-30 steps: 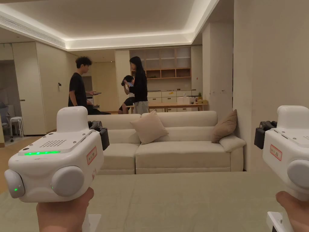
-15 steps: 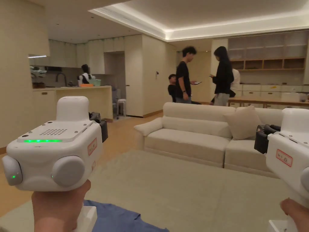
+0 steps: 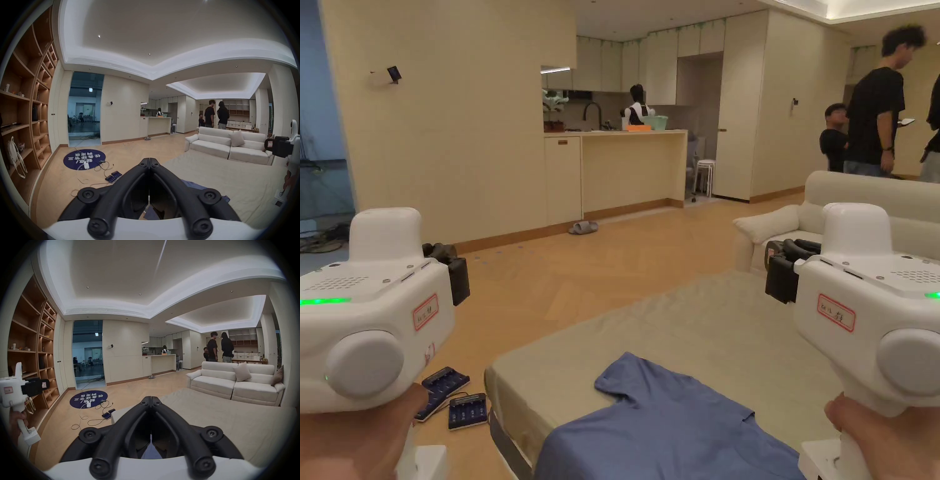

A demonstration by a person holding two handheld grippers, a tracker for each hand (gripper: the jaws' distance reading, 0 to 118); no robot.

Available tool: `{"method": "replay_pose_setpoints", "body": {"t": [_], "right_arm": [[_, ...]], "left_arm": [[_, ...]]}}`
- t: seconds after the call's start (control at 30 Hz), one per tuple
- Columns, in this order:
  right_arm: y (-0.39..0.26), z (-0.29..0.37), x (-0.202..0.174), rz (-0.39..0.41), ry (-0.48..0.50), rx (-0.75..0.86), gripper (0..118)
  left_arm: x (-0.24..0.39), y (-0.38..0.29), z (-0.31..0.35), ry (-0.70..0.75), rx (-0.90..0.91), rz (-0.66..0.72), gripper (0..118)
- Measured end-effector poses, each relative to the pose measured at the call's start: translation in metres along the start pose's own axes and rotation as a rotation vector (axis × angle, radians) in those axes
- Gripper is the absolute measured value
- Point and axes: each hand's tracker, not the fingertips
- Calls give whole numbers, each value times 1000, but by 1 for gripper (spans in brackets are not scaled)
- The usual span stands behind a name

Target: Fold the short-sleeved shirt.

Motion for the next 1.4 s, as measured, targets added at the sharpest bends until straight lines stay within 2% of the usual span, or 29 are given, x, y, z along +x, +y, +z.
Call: {"method": "replay_pose_setpoints", "body": {"t": [0.17,0.3,0.33,0.4,0.43,0.5,0.6,0.73,0.77,0.83,0.9,0.93,0.97,1.0,1.03,1.1,1.17,1.23,1.3,1.37,1.4], "right_arm": [[-25,-19,33,20,-72,-41,0],[-49,-27,73,-18,-141,-97,0],[-56,-30,85,-24,-157,-103,0],[-67,-32,104,-18,-203,-136,0],[-74,-33,114,-20,-218,-145,0],[-87,-35,132,-30,-248,-173,0],[-107,-36,156,-31,-294,-224,0],[-134,-37,181,-21,-340,-288,0],[-139,-37,187,-27,-342,-299,0],[-150,-39,198,-51,-357,-323,0],[-159,-40,205,-64,-364,-335,0],[-162,-40,209,-71,-367,-338,0],[-165,-40,211,-77,-368,-346,0],[-167,-39,212,-79,-368,-351,0],[-169,-37,214,-84,-367,-351,0],[-171,-33,216,-91,-376,-347,0],[-171,-26,219,-120,-376,-335,0],[-170,-17,220,-131,-379,-329,0],[-169,-7,221,-120,-387,-321,0],[-164,4,227,-135,-400,-315,0],[-160,12,231,-174,-402,-303,0]], "left_arm": [[46,-36,-80,-157,-167,47,0],[105,-84,-165,-367,-394,109,1],[119,-99,-189,-420,-473,132,19],[156,-131,-235,-517,-645,119,104],[175,-152,-258,-548,-721,109,116],[200,-186,-309,-516,-766,94,117],[241,-248,-368,-484,-923,-11,117],[274,-324,-407,-404,-1113,-46,117],[279,-342,-397,-380,-1125,-48,117],[286,-360,-406,-375,-1140,-47,116],[295,-373,-386,-330,-1087,-157,116],[301,-371,-379,-342,-1035,-234,111],[305,-372,-375,-331,-1017,-255,104],[303,-368,-371,-334,-992,-231,91],[302,-365,-358,-347,-987,-190,63],[297,-354,-352,-338,-952,-195,1],[281,-351,-351,-297,-945,-180,1],[271,-342,-345,-337,-983,-51,1],[276,-322,-338,-354,-923,-60,1],[279,-297,-331,-369,-903,63,1],[282,-283,-325,-389,-881,107,1]]}}
